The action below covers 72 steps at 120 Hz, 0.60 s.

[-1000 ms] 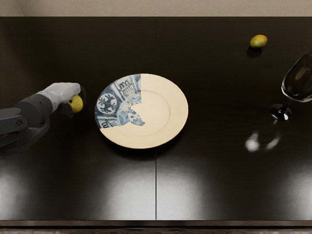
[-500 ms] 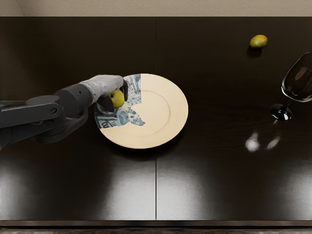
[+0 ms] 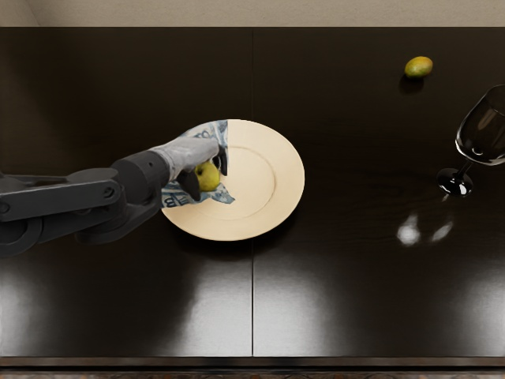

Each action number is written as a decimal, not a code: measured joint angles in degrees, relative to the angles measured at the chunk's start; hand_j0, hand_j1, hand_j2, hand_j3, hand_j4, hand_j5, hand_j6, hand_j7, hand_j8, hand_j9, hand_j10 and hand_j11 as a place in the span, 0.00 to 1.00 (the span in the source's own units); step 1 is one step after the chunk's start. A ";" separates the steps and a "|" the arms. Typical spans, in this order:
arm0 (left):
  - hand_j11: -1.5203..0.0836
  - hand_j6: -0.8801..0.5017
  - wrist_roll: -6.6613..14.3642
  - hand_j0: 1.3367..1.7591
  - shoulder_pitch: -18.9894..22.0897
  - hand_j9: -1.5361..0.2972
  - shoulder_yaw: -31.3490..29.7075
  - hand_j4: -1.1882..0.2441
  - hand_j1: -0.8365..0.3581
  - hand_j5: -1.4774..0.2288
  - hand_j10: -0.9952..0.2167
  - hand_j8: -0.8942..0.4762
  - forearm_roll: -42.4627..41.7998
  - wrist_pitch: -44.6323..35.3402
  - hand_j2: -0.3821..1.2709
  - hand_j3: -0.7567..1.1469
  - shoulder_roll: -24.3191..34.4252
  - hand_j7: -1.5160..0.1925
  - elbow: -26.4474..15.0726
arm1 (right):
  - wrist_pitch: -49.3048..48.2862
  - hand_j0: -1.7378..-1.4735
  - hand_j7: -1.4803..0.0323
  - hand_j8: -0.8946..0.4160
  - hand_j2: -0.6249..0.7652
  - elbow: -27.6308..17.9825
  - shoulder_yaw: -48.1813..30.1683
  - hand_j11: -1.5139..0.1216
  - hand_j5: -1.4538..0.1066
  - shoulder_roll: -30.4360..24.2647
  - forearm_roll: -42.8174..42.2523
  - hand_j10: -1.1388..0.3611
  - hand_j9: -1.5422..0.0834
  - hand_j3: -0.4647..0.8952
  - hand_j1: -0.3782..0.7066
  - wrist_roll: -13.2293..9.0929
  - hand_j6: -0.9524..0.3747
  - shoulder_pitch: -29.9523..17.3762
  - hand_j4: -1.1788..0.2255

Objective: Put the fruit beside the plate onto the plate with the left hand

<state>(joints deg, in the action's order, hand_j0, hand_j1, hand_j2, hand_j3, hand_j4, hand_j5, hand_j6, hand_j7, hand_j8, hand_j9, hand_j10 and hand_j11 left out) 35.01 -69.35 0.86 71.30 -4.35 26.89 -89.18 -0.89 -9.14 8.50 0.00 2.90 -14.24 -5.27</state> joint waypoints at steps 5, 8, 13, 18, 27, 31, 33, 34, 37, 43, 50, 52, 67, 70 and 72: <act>0.56 0.47 0.00 0.75 0.00 0.50 0.18 0.55 0.61 0.49 0.45 0.46 0.05 -0.15 0.31 0.40 0.06 0.51 -0.04 | 0.00 0.30 0.98 0.68 0.45 0.00 0.00 0.93 0.93 0.00 0.00 0.76 0.95 0.34 0.03 0.00 0.72 0.00 0.84; 0.61 0.49 -0.01 0.75 -0.07 0.54 0.27 0.58 0.65 0.53 0.49 0.48 0.07 -0.20 0.30 0.40 0.02 0.55 -0.07 | 0.00 0.30 0.98 0.68 0.45 0.00 0.00 0.93 0.93 0.00 0.00 0.76 0.95 0.34 0.03 0.00 0.72 0.00 0.84; 0.66 0.51 -0.01 0.75 -0.16 0.59 0.45 0.63 0.71 0.59 0.55 0.51 -0.02 -0.20 0.29 0.40 0.38 0.61 -0.19 | -0.01 0.30 0.98 0.68 0.45 0.00 -0.01 0.93 0.93 0.00 0.00 0.76 0.95 0.34 0.03 0.00 0.72 0.00 0.84; 0.71 0.53 -0.01 0.75 -0.27 0.63 1.46 0.66 0.76 0.63 0.59 0.53 -1.23 -0.11 0.28 0.40 1.54 0.66 -0.43 | -0.02 0.30 0.98 0.68 0.45 0.00 0.00 0.93 0.93 0.00 0.00 0.76 0.95 0.34 0.03 0.00 0.72 0.00 0.84; 0.78 0.56 -0.01 0.76 -0.12 0.69 7.36 0.71 0.82 0.70 0.66 0.56 -8.89 2.76 0.27 0.40 6.45 0.72 -0.94 | -0.02 0.30 0.98 0.68 0.45 0.00 -0.01 0.93 0.93 0.00 0.00 0.76 0.95 0.34 0.03 0.00 0.72 0.00 0.84; 0.80 0.57 -0.01 0.76 -0.09 0.71 10.60 0.72 0.85 0.72 0.68 0.57 -14.14 5.31 0.26 0.40 7.81 0.74 -1.05 | -0.01 0.30 0.98 0.68 0.45 0.00 -0.01 0.93 0.93 0.00 0.00 0.76 0.95 0.34 0.03 0.00 0.72 0.00 0.84; 0.81 0.57 -0.01 0.76 -0.09 0.72 12.21 0.73 0.86 0.73 0.69 0.58 -17.06 7.06 0.26 0.40 9.13 0.75 -1.09 | -0.01 0.30 0.98 0.68 0.45 0.00 0.00 0.93 0.93 0.00 0.00 0.76 0.95 0.34 0.03 0.00 0.72 0.00 0.84; 0.82 0.57 -0.01 0.76 -0.09 0.72 12.99 0.73 0.86 0.74 0.69 0.58 -18.49 7.98 0.26 0.40 9.61 0.76 -1.11 | -0.01 0.30 0.98 0.68 0.45 0.00 0.00 0.93 0.93 0.00 0.00 0.76 0.95 0.34 0.03 0.00 0.72 0.00 0.84; 0.83 0.58 -0.01 0.76 -0.09 0.73 15.38 0.74 0.87 0.75 0.70 0.59 -22.92 11.42 0.26 0.40 11.91 0.77 -1.18 | -0.01 0.30 0.98 0.68 0.45 0.00 0.00 0.93 0.93 0.00 0.00 0.76 0.95 0.34 0.03 0.00 0.72 0.00 0.84; 0.85 0.59 -0.01 0.76 -0.09 0.75 19.35 0.76 0.89 0.77 0.72 0.60 -31.61 18.67 0.25 0.40 15.89 0.79 -1.26 | -0.01 0.30 0.98 0.68 0.45 0.00 0.00 0.93 0.93 0.00 0.00 0.76 0.95 0.34 0.03 0.00 0.72 0.00 0.84; 0.87 0.59 -0.01 0.76 -0.15 0.77 22.43 0.77 0.91 0.79 0.74 0.61 -40.71 26.95 0.25 0.40 19.18 0.81 -1.30 | -0.03 0.30 0.98 0.68 0.45 0.00 0.01 0.93 0.93 0.00 0.00 0.76 0.95 0.34 0.03 0.00 0.72 0.00 0.84; 0.88 0.60 -0.01 0.76 -0.17 0.77 23.06 0.77 0.92 0.79 0.75 0.61 -43.20 28.79 0.25 0.40 20.72 0.82 -1.31 | -0.03 0.30 0.98 0.68 0.45 0.00 0.00 0.93 0.93 0.00 0.00 0.76 0.95 0.34 0.03 0.00 0.72 0.00 0.84; 0.90 0.61 -0.01 0.76 -0.09 0.80 26.03 0.79 0.94 0.82 0.77 0.62 -57.72 36.19 0.24 0.40 30.33 0.84 -1.34 | -0.06 0.30 0.98 0.68 0.45 0.00 0.01 0.93 0.93 0.00 0.00 0.76 0.95 0.34 0.03 0.00 0.72 0.00 0.84; 0.90 0.61 -0.01 0.76 -0.08 0.80 26.31 0.79 0.94 0.82 0.78 0.62 -59.60 36.87 0.24 0.40 30.73 0.84 -1.34 | -0.06 0.30 0.98 0.68 0.45 0.00 0.01 0.93 0.93 0.00 0.00 0.76 0.95 0.34 0.03 0.00 0.72 0.00 0.84; 0.91 0.61 -0.01 0.76 -0.08 0.80 26.45 0.79 0.95 0.82 0.78 0.62 -60.66 37.24 0.24 0.40 31.43 0.85 -1.34 | -0.06 0.30 0.98 0.68 0.45 0.00 0.01 0.93 0.93 0.00 0.00 0.76 0.95 0.34 0.03 0.00 0.72 0.00 0.84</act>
<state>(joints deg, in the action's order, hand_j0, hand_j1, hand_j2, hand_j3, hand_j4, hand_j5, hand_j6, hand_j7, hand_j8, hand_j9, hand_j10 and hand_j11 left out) 35.00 -69.43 27.31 10.64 32.89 58.32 -90.52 -0.95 -9.13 8.52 0.00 2.90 -14.24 -5.27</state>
